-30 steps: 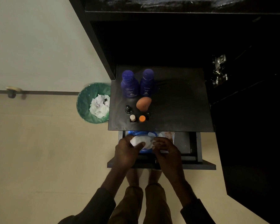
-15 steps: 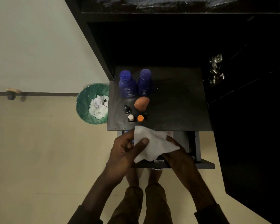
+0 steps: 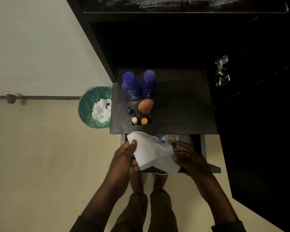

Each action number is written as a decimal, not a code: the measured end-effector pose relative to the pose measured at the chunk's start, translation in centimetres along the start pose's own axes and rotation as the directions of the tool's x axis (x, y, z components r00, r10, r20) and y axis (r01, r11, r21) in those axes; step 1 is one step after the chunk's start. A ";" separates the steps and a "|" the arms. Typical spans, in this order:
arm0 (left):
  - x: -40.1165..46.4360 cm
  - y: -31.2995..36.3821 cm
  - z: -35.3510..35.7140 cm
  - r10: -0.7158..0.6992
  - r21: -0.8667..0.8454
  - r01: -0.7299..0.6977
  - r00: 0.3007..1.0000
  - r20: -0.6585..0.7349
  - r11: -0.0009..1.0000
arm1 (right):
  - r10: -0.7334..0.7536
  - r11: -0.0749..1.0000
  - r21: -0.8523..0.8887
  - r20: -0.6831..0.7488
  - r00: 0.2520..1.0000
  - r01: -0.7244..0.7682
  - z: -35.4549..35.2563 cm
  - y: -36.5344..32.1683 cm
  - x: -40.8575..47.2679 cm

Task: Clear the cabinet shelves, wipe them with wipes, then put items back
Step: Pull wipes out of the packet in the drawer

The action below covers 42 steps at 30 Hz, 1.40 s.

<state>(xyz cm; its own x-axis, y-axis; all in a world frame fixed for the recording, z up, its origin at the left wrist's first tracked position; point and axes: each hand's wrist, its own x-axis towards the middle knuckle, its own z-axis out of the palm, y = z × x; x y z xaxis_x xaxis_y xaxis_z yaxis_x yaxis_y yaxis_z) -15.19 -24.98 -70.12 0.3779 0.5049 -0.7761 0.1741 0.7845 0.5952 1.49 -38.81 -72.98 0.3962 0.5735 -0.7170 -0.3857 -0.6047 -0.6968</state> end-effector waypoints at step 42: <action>1.4 -3.2 2.4 0.095 0.170 -0.105 0.993 0.068 0.980 | -0.016 0.933 0.358 0.156 0.988 -0.042 1.2 -5.1 -2.3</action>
<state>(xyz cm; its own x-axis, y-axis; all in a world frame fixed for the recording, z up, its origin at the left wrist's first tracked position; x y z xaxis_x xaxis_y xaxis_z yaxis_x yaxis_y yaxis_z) -13.05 -27.66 -72.64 0.4539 0.5511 -0.7002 0.2854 0.6544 0.7002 1.56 -36.40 -67.85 0.2670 0.6624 -0.6999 -0.6749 -0.3899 -0.6265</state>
